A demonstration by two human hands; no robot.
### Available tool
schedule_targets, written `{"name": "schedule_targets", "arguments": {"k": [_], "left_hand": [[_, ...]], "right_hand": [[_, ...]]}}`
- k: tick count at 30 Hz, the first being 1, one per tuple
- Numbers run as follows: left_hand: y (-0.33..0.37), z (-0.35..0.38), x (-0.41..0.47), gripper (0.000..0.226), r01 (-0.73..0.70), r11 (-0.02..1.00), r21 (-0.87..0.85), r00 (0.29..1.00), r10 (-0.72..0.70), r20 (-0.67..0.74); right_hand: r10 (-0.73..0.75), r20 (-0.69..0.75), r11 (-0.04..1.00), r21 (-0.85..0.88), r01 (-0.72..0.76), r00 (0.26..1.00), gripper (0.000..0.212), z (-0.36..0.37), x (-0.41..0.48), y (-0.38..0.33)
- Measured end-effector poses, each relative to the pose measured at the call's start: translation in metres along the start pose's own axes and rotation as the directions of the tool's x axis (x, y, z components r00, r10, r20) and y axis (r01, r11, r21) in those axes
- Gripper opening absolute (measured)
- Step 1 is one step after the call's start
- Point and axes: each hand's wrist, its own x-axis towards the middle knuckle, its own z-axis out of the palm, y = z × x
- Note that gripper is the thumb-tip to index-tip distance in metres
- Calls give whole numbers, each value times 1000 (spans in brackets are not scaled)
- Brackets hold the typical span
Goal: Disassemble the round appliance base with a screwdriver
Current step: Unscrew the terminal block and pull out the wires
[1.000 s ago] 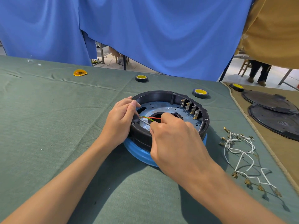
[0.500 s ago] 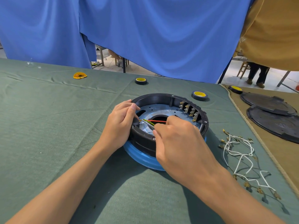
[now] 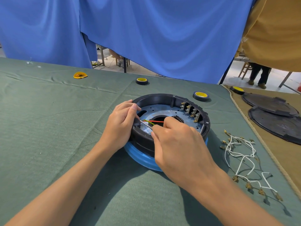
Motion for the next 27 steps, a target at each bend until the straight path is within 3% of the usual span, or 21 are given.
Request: {"name": "schedule_targets", "arguments": {"k": [18,27], "left_hand": [[-2,1,0,48,-17,1000,-13,1000,17,-19],[-1,1,-1,49,-8,1000,-12,1000,8,-13]], "right_hand": [[-26,12,998,49,25,1000,25,-1,2,7],[-28,18,1000,-10,28,999,24,2,2,3]]}}
